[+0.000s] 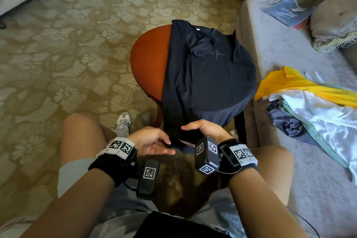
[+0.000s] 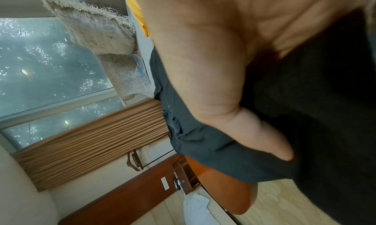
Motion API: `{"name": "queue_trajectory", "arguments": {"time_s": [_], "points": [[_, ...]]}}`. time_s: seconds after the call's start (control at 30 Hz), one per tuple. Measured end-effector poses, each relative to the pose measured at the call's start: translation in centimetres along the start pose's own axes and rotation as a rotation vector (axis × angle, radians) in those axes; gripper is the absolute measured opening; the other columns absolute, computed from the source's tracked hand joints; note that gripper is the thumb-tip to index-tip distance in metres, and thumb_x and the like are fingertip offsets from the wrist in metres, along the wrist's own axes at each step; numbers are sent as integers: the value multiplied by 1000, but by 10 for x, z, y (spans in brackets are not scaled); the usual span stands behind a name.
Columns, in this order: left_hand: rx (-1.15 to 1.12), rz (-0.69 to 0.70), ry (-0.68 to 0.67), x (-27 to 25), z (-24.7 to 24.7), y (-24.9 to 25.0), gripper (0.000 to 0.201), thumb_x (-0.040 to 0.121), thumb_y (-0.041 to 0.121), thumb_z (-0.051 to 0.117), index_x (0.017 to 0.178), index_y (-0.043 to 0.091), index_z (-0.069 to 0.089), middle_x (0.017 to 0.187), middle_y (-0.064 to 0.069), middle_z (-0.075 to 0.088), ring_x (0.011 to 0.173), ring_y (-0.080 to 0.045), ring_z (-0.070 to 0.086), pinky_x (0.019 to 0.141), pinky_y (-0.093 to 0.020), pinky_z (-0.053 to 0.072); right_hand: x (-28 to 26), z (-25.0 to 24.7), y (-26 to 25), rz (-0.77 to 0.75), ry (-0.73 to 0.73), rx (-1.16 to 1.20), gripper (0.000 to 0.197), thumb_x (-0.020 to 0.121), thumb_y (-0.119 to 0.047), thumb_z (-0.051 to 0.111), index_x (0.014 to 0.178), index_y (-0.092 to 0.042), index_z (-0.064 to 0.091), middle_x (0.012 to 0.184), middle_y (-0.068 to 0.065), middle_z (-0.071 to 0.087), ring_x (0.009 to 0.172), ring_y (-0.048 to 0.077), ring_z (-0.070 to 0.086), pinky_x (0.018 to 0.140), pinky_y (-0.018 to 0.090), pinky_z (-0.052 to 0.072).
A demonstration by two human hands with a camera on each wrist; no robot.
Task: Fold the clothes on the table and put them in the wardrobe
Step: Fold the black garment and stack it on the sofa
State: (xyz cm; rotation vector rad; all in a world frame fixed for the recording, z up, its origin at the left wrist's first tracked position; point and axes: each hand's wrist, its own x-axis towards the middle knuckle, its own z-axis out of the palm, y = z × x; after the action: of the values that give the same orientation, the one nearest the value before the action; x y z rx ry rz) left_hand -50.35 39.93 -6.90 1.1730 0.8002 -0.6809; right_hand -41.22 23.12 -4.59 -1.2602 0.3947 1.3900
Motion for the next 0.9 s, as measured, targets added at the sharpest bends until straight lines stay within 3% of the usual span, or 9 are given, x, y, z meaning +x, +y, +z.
{"name": "queue_trajectory", "arguments": {"time_s": [0.07,0.2,0.33,0.43,0.5,0.63,0.7,0.8,0.9], "points": [[-25,-19,57,3,-3,-4,22,91,-5,46,111,-8,54,76,-20,70,63,-28,73,43,-21,54,4,1,2,21,-2,96,18,92,5,51,97,17,64,99,26,70,86,29,72,76,36,61],[73,-22,207,10,-4,-11,24,93,-5,39,116,-5,43,74,-19,66,53,-29,70,38,-24,52,8,1,9,19,80,93,24,97,10,41,118,19,49,97,29,65,66,32,73,49,32,58],[330,-63,272,15,-3,-16,11,95,-6,45,105,-5,44,74,-19,67,56,-25,69,42,-26,54,13,-6,16,-30,274,-301,9,91,7,57,98,11,59,72,18,68,54,24,69,51,27,54],[468,-173,193,13,-3,-15,8,93,-7,53,88,-1,49,84,-18,66,70,-22,66,47,-22,53,16,-9,17,-69,401,-517,9,82,3,70,85,3,61,80,19,65,67,30,63,66,37,54],[501,-164,180,13,-9,-10,10,90,-7,57,85,0,53,92,-19,69,72,-21,67,52,-22,55,16,-8,16,-59,428,-565,11,83,3,70,87,1,60,87,19,64,71,30,62,63,35,54],[346,-74,229,14,-25,3,4,88,-2,62,85,-1,61,75,-11,73,64,-17,72,52,-23,57,14,-7,12,-75,443,-631,9,88,-9,68,89,-8,60,85,7,60,69,18,59,49,23,43],[246,-16,277,16,-28,12,6,90,3,61,86,0,62,80,-9,72,69,-16,70,51,-21,55,15,-7,10,-105,423,-611,15,90,-18,70,100,-10,62,94,1,63,74,10,59,49,19,41],[156,71,306,21,-24,25,16,86,10,69,96,3,59,100,-9,65,89,-18,64,65,-27,57,26,-10,7,-212,445,-594,33,84,-30,77,109,-11,66,108,-2,66,94,10,62,70,23,49],[142,171,360,29,-11,37,39,82,20,75,114,11,54,115,-3,57,107,-18,53,80,-34,52,40,-10,8,-304,476,-514,46,70,-42,85,100,-13,66,113,1,70,100,14,66,92,29,54]]}}
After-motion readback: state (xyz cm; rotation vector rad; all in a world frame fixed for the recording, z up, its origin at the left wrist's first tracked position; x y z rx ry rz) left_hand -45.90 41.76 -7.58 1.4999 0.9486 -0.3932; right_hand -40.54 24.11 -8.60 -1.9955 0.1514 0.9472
